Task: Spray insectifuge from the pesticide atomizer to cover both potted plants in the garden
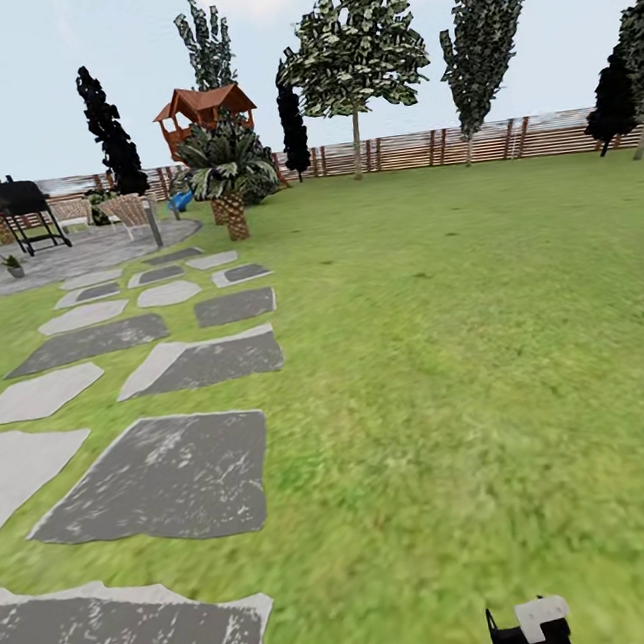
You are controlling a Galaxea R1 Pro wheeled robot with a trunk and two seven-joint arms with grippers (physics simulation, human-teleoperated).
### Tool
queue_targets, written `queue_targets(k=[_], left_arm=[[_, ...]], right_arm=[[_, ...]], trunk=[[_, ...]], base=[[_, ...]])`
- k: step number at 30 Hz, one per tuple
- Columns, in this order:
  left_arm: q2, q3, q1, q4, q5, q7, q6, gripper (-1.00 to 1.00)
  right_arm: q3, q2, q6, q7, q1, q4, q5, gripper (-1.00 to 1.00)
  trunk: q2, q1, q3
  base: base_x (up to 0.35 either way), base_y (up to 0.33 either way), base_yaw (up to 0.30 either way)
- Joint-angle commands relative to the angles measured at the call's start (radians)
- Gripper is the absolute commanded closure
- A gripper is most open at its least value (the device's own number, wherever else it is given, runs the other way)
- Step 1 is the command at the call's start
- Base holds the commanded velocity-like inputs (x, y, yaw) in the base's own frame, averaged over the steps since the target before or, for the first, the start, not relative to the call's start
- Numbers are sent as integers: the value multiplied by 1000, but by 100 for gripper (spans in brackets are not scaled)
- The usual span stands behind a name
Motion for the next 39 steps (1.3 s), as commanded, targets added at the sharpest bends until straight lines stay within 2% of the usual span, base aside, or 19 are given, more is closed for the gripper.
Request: queue_targets(k=[1, 20, 30, 39], left_arm=[[0, -8, -1, 1, 10, -4, -3, 100], [0, -8, 0, 1, 9, -4, -3, 100], [0, -8, -1, 1, 11, -4, -3, 100], [0, -8, -1, 1, 11, -4, -3, 100]], right_arm=[[-4, 0, -2, -7, -1, 2, 11, -100], [-3, 1, -2, -7, -1, 2, 11, -100], [-3, 1, -2, -7, -1, 2, 12, -100], [-3, 1, -2, -6, -1, 3, 12, -100]], trunk=[[0, 0, -1], [0, 0, -1], [0, 0, -1], [0, 0, -1]], base=[[340, 0, 0], [340, 0, 2], [340, 0, 197], [340, 0, 16]])
